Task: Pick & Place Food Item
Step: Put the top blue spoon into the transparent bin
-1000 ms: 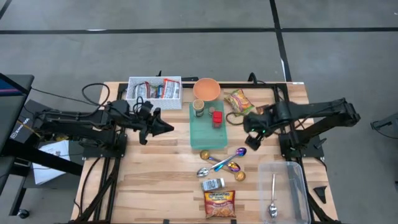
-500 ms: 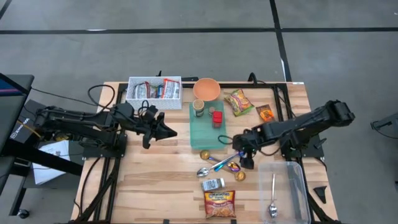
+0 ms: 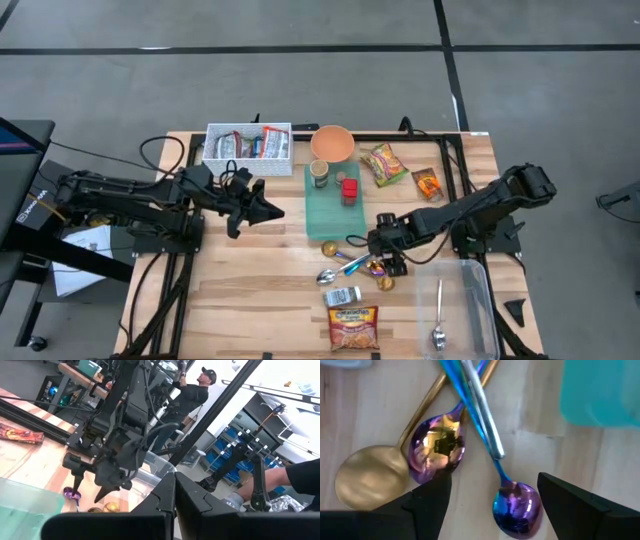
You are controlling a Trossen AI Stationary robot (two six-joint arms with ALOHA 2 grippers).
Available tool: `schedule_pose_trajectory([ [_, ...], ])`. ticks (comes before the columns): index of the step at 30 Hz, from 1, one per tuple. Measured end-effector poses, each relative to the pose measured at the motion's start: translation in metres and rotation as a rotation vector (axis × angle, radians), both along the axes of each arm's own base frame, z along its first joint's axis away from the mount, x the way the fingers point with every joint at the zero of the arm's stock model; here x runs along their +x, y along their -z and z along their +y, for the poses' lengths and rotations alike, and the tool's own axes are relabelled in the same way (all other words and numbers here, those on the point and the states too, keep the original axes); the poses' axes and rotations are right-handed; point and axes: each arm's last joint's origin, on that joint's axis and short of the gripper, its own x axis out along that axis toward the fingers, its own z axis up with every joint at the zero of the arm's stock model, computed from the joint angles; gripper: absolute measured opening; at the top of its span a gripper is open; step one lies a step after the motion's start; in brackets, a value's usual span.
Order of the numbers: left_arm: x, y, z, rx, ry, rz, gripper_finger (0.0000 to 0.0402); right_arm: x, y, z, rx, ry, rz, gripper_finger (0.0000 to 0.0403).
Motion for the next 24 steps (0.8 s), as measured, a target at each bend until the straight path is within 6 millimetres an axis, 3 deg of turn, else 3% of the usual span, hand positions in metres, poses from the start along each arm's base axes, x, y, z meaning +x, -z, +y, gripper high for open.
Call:
schedule_pose_trajectory([
  [13, 0.000, 0.000, 0.000, 0.001, 0.000, 0.001, 0.0000, 0.011, 0.037, 0.004, -0.034, -0.043, 0.114, 0.0290],
  [19, 0.000, 0.000, 0.000, 0.000, 0.000, 0.001, 0.0000, 0.010, 0.033, 0.006, -0.034, -0.051, 0.095, 0.0268],
  [24, 0.000, 0.000, 0.000, 0.001, 0.000, 0.001, 0.0000, 0.009, 0.032, 0.006, -0.030, -0.051, 0.091, 0.0223],
])
